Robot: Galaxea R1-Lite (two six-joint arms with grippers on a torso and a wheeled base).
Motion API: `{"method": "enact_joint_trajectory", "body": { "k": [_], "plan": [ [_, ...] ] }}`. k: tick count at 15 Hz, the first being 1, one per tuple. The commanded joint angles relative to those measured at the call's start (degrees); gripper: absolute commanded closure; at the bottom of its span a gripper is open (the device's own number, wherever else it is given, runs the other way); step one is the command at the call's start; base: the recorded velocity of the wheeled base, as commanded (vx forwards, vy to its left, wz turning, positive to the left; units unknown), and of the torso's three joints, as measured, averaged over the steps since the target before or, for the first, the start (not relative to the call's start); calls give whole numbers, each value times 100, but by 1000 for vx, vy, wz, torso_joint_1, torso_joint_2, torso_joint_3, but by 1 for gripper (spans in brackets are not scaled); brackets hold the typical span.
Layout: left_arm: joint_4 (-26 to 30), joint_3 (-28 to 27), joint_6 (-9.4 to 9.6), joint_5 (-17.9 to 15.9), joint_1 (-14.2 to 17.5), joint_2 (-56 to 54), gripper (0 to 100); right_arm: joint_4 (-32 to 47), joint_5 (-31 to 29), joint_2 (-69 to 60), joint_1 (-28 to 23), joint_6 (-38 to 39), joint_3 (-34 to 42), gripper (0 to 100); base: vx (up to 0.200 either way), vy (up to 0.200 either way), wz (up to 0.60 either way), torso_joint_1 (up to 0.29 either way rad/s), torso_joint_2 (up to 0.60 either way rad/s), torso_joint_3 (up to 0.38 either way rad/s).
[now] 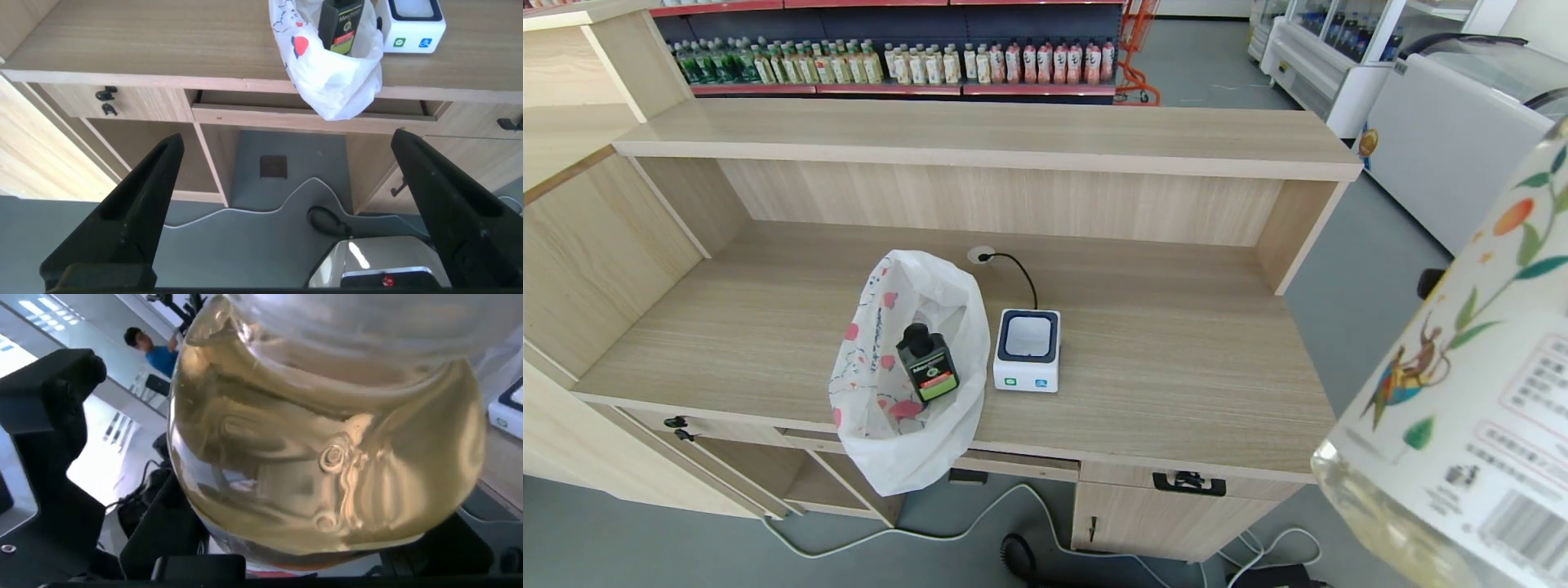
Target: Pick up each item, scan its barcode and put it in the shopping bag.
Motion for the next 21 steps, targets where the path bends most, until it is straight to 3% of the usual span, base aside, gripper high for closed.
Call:
{"method": "enact_joint_trajectory", "body": {
  "k": [1,2,5,6,7,9,15,18,21],
  "plan": [
    [2,0,-1,0,0,-2,0,-32,-625,218,-517,-940,344,100,0,0,0,0,0,0],
    [2,0,-1,0,0,-2,0,-199,-1003,358,-974,-1766,634,100,0,0,0,0,0,0],
    [2,0,-1,0,0,-2,0,-1596,-1143,613,-2204,-2662,1654,100,0,0,0,0,0,0],
    [2,0,-1,0,0,-2,0,-1939,-1073,815,-2890,-3682,1953,100,0,0,0,0,0,0],
    [2,0,-1,0,0,-2,0,-2167,-862,1044,-3250,-4376,2014,100,0,0,0,0,0,0],
    [-7,0,-1,0,0,-2,0,-2299,-871,1263,-3417,-4587,1988,100,0,0,0,0,0,0],
    [2,0,-1,0,0,-2,0,-2897,-932,2019,-3567,-6415,1953,100,0,0,0,0,0,0],
    [2,0,8,0,0,-2,0,-3512,-950,2371,-3303,-6591,1970,100,0,0,0,0,0,0],
    [2,0,-1,0,0,-2,0,-3530,-924,2415,-3303,-6600,1979,100,0,0,0,0,0,0]
  ]
}}
